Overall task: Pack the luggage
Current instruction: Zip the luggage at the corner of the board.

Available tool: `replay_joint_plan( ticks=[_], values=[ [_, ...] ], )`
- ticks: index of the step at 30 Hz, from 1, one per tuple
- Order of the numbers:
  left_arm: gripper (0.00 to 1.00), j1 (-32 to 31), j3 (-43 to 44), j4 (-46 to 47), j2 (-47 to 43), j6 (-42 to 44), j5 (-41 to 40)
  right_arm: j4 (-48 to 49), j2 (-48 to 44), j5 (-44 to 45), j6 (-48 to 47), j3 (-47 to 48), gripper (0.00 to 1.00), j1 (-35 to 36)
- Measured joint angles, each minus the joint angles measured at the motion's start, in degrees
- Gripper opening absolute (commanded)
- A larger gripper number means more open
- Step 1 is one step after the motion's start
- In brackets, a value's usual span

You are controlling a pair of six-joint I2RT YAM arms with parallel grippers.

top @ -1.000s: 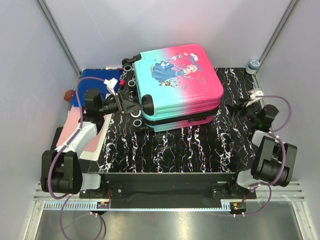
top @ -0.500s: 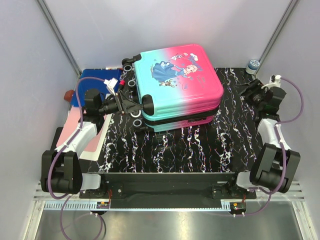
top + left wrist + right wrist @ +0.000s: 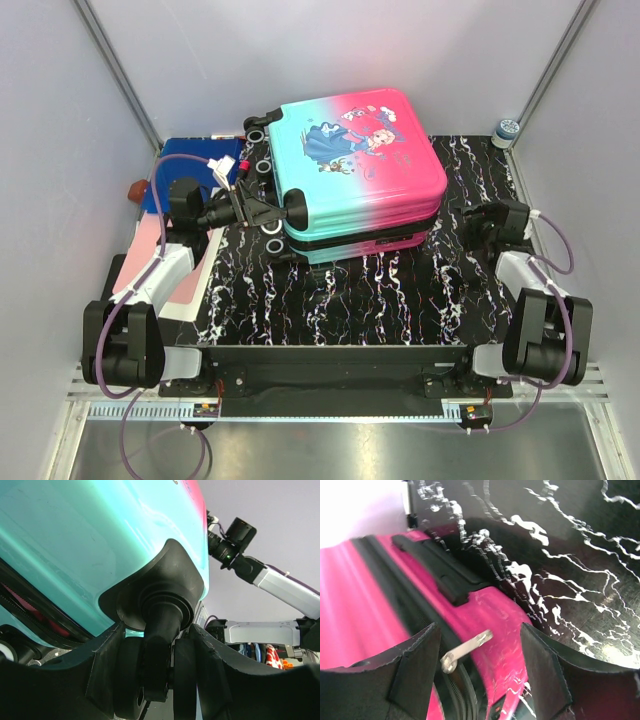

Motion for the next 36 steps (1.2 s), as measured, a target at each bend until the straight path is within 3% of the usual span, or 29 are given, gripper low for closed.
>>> replay_joint_plan(
  ticks=[9,19,27,34,36],
  values=[
    [0.0,0.0,-0.26,1.49,0.02,-1.88,0.02,1.66,9.75,-1.79,9.99,0.15,0.71,0.26],
    [0.0,0.09,-0.87,4.02,0.37,-4.26,0.28,2.95,10.38,-1.6,16.15,3.45,0.7,4.15],
    [0.0,0.15,-1.18,4.9,0.37,-5.29,0.28,4.7,14.1,-1.92,19.15,3.98,0.52,5.31],
    [0.0,0.15,-1.22,5.53,0.37,-5.92,0.28,6.84,14.43,-1.84,21.42,3.96,0.49,6.27],
    [0.0,0.15,-1.22,5.66,0.37,-6.03,0.28,6.88,14.43,-1.79,21.84,3.91,0.42,6.29]
  ],
)
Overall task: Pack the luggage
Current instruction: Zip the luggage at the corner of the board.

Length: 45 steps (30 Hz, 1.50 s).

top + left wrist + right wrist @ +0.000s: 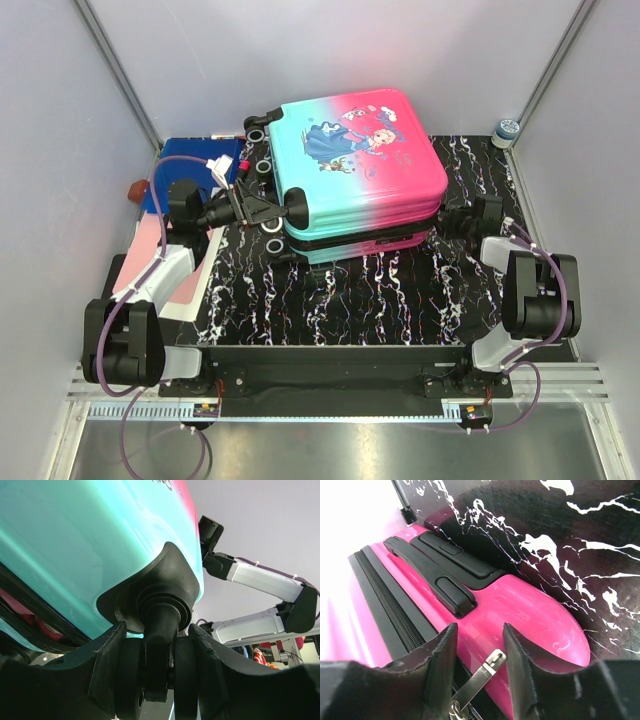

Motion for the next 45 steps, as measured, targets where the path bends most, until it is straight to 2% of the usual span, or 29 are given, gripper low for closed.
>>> replay_joint_plan(
  ticks=[2,3,6,7,15,26,32,45],
  values=[
    [0.0,0.0,-0.04,0.07,0.0,-0.09,0.0,-0.04,-0.09,0.15,0.28,-0.17,0.34,0.07],
    [0.0,0.0,-0.13,0.11,0.0,-0.11,0.0,-0.07,-0.15,0.26,0.48,-0.35,0.26,0.11],
    [0.0,0.09,-0.39,0.37,0.0,-0.26,0.09,0.09,-0.22,0.59,1.51,-0.46,0.11,0.09],
    [0.0,0.11,-0.5,0.5,0.0,-0.31,0.11,0.48,-0.26,0.79,1.84,-0.48,0.0,0.07],
    [0.0,0.02,-0.98,1.42,0.0,-1.29,0.04,0.26,-1.46,0.74,1.92,-0.85,0.0,0.11],
    [0.0,-0.48,-2.21,1.62,-0.11,-1.51,-0.59,-4.98,-11.13,3.91,1.6,-6.4,0.0,1.4],
    [0.0,-0.5,-2.64,1.73,-0.11,-1.57,-0.83,-5.75,-12.48,5.46,1.73,-7.06,0.0,2.34],
    [0.0,-0.81,-2.75,1.77,-0.13,-1.73,-1.07,-8.04,-17.05,14.21,4.04,-9.18,0.0,7.34]
  ],
)
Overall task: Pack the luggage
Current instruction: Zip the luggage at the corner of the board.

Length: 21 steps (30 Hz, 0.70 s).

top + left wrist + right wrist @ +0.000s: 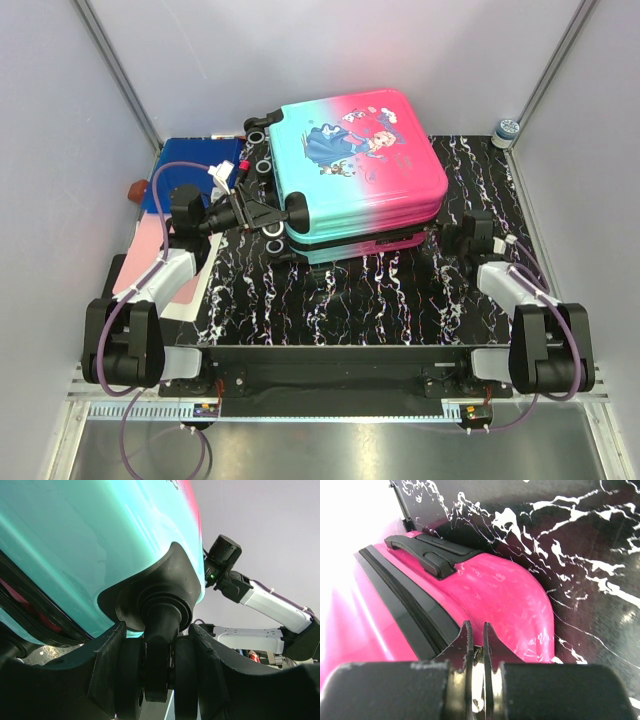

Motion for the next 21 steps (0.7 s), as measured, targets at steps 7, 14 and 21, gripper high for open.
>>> replay_joint_plan(
  ticks=[7,14,21],
  values=[
    [0.0,-0.15,-0.52,0.35,-0.11,-0.26,-0.37,-3.52,-5.22,1.79,1.36,-1.77,0.0,2.56],
    [0.0,-0.31,-0.94,1.33,-0.11,-1.05,-0.61,-5.05,-7.19,3.34,2.82,-2.4,0.0,4.96],
    [0.0,-0.48,-0.94,1.4,-0.11,-1.16,-0.66,-5.51,-7.28,7.43,4.68,-2.4,0.0,7.63]
  ],
)
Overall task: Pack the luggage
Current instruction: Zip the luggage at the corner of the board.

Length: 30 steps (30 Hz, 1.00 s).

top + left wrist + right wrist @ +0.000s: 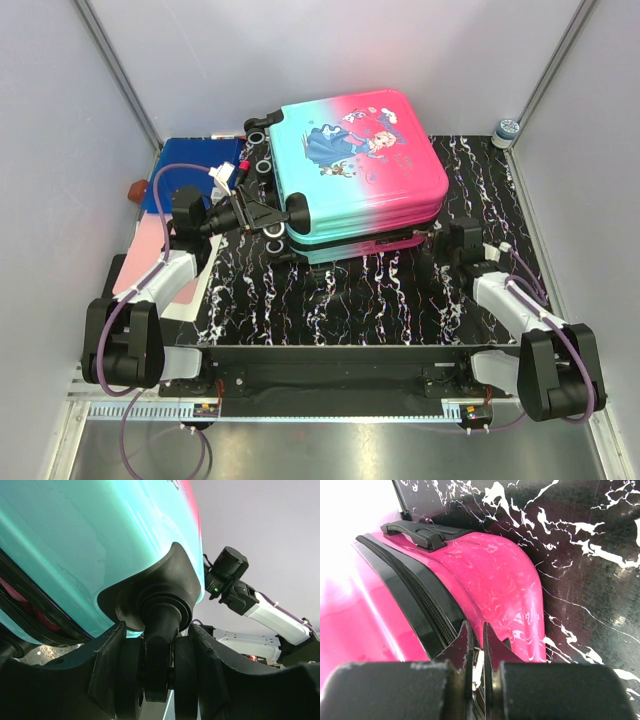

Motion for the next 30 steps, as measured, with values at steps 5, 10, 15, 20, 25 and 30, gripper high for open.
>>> replay_joint_plan(
  ticks=[5,10,15,20,25,30],
  values=[
    [0.0,-0.02,-0.02,0.07,0.0,-0.22,-0.07,-0.59,-0.09,2.36,1.11,0.0,0.0,1.95],
    [0.0,-0.02,-0.52,0.37,0.0,-0.42,-0.2,-1.11,-0.13,5.2,2.19,0.02,0.0,4.46],
    [0.0,-0.04,-0.81,0.72,0.0,-0.42,-0.37,-1.27,-0.13,6.62,2.75,0.02,0.0,6.51],
    [0.0,-0.09,-0.87,0.79,0.0,-0.57,-0.42,-1.18,0.39,6.75,2.89,0.35,0.0,9.16],
    [0.0,-0.09,-0.94,1.03,0.02,-0.61,-0.66,-0.79,1.77,7.96,3.26,1.16,0.0,10.6],
    [0.0,-0.07,-0.94,1.14,0.02,-0.68,-1.03,0.63,3.56,8.98,3.76,1.99,0.0,12.85]
  ],
)
